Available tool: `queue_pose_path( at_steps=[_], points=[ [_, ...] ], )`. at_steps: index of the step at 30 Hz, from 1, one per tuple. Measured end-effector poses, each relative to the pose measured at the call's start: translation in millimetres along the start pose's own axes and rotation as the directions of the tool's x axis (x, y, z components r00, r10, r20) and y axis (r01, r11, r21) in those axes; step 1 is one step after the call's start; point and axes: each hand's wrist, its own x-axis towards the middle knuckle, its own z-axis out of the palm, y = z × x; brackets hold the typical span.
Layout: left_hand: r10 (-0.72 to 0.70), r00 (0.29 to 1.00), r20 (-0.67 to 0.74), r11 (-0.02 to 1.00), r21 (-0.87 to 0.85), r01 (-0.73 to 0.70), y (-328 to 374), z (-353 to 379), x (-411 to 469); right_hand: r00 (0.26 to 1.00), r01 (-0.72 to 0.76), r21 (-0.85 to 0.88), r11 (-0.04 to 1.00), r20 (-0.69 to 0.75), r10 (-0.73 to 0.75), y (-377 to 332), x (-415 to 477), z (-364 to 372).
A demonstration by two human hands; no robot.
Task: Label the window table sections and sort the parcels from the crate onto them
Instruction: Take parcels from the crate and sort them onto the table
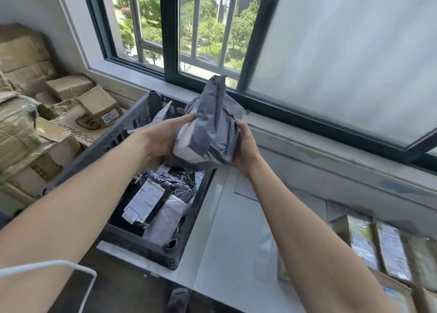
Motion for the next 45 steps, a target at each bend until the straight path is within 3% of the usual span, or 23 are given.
queue_pose_path(
  at_steps=[3,7,10,12,17,22,25,32,35,38,40,42,45],
  points=[
    [0.067,0.991,-0.115,0.993,0.106,-0.055,3,12,12,0.976,0.036,-0.071,0.997,-0.214,-0.05,-2,-1,-14],
    [0.215,0.928,-0.303,0.976,0.056,-0.208,6,32,35,0.905,0.147,-0.134,0.98,-0.382,-0.188,-12,-4,-35],
    [0.251,0.898,-0.363,0.968,0.066,-0.243,10,43,48,0.909,0.129,-0.068,0.989,-0.391,-0.145,-21,-10,-46],
    [0.271,0.883,-0.384,0.962,0.074,-0.263,11,49,54,0.951,0.091,0.023,0.996,-0.298,-0.08,-24,-16,-58],
    [0.282,0.9,-0.333,0.957,0.164,-0.239,15,72,62,0.999,0.028,-0.029,0.999,-0.015,-0.028,-25,-30,-84],
    [0.302,0.912,-0.278,0.944,0.218,-0.246,20,101,69,0.977,0.122,-0.115,0.986,-0.162,-0.14,-23,-37,-100],
    [0.269,0.923,-0.275,0.96,0.149,-0.236,25,117,74,0.97,0.154,-0.093,0.984,-0.176,-0.169,-32,-44,-108],
    [-0.007,0.988,-0.152,0.993,0.114,0.024,34,161,83,0.98,0.143,-0.035,0.989,-0.135,-0.146,-55,-71,-122],
    [0.034,0.992,-0.123,0.999,0.023,-0.032,22,183,93,0.985,0.102,0.028,0.994,-0.14,-0.097,-54,-84,-138],
    [0.036,0.999,-0.033,0.996,-0.08,-0.039,4,213,105,0.97,0.061,0.059,0.996,-0.241,-0.045,-50,-95,-156],
    [0.048,0.998,0.037,0.986,-0.162,-0.042,-7,234,114,0.927,0.082,0.083,0.993,-0.373,-0.045,-51,-106,-170],
    [0.047,0.997,0.058,0.968,-0.249,-0.031,-17,259,123,0.833,0.158,-0.007,0.987,-0.536,-0.137,-53,-118,-190],
    [0.022,0.999,0.042,0.957,-0.29,-0.009,-34,306,136,0.537,0.143,-0.434,0.89,-0.721,-0.438,-56,-143,-234]
  ],
)
